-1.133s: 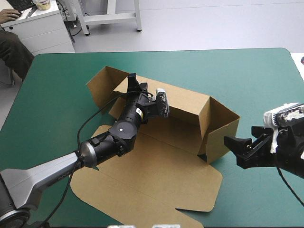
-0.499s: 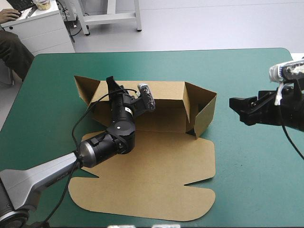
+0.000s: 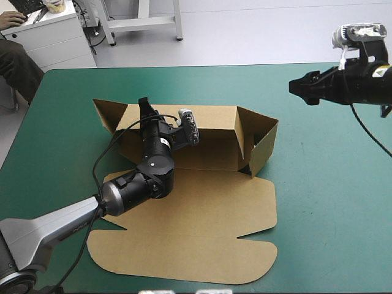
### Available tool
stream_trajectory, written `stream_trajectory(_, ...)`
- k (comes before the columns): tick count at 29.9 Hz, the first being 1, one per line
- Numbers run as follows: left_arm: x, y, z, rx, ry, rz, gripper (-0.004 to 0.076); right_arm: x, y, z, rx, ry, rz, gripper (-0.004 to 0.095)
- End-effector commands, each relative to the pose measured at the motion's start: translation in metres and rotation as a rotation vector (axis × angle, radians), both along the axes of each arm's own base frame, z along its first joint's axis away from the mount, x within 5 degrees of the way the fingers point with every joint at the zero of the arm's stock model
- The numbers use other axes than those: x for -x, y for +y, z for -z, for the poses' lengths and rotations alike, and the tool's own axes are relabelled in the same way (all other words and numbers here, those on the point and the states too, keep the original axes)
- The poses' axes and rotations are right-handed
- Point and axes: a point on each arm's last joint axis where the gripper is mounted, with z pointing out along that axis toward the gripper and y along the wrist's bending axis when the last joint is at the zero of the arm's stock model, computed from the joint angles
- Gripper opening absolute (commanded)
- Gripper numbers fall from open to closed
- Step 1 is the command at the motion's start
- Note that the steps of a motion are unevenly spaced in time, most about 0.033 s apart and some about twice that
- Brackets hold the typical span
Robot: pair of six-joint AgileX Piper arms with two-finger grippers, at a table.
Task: Fold the box
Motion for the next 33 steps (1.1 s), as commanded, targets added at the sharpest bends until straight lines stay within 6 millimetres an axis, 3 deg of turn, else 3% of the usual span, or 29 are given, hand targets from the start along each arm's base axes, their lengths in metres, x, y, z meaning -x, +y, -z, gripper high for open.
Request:
stream_trajectory(1, 0.001, 0.002, -0.018, 0.028, -0.060, 0.011, -0.0010, -0.012, 0.001, -0.014, -0.043, -0.069, -0.003, 0.0737)
stream_trajectory(12, -0.010, -0.011, 0.007, -0.043, -0.034, 0.029, -0.0010, -0.086, -0.005, 0.030, -0.022, 0.054, 0.026, 0.0737)
stream_trajectory(18, -0.011, -0.015, 0.006, 0.004, -0.054, 0.056, -0.0010, -0.114, 0.006, 0.057, 0.031, 0.106, 0.016, 0.0737)
stream_trajectory(26, -0.012, -0.017, 0.000, 0.023, -0.062, 0.051, -0.0008, -0.137, 0.027, 0.081, 0.126, 0.123, 0.066, 0.0737)
stream_trajectory(33, -0.012, -0.017, 0.000, 0.022, -0.062, 0.051, -0.0008, -0.138, 0.033, 0.096, 0.163, 0.223, 0.049, 0.0737)
